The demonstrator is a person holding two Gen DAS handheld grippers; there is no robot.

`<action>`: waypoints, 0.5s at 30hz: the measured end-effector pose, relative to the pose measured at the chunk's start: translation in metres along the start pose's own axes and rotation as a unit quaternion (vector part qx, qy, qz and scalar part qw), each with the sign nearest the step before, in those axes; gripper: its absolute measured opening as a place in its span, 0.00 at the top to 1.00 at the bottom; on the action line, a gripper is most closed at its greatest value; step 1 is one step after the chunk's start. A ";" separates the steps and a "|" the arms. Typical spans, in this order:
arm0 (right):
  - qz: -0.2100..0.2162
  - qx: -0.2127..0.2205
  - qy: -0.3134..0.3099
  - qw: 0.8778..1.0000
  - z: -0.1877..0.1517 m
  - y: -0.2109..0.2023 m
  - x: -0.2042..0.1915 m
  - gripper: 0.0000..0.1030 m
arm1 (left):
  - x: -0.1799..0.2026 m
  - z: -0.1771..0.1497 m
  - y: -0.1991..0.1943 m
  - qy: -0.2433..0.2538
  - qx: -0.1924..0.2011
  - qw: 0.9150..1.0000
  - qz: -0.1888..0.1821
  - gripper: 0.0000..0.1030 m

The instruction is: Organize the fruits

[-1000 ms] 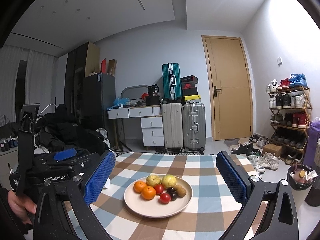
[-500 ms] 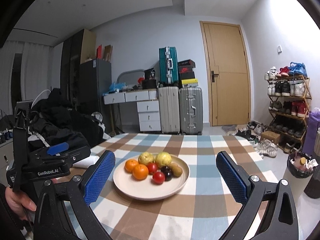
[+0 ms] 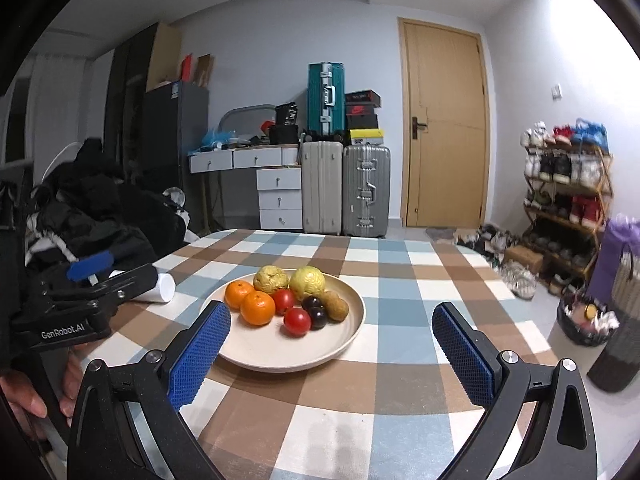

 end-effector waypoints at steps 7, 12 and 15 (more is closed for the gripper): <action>0.003 -0.001 0.007 1.000 -0.002 0.003 0.003 0.00 | 0.015 0.002 -0.007 0.030 0.007 0.999 -0.008 0.01; 0.007 -0.001 0.009 1.000 -0.001 0.002 0.003 0.00 | 0.013 0.002 -0.007 0.027 0.006 1.000 -0.008 0.01; 0.008 -0.001 0.009 1.000 -0.001 0.001 0.003 0.00 | 0.013 0.003 -0.009 0.033 0.009 0.999 -0.007 0.01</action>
Point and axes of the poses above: each gripper's, at about its wrist camera, not at the fingertips, and y roughly the way its jaws point, x to its right, z to its top, the point moved 5 cm from there along y, roughly the way its jaws point, and after that the axes turned 4 degrees about x, right-handed, at the moved point
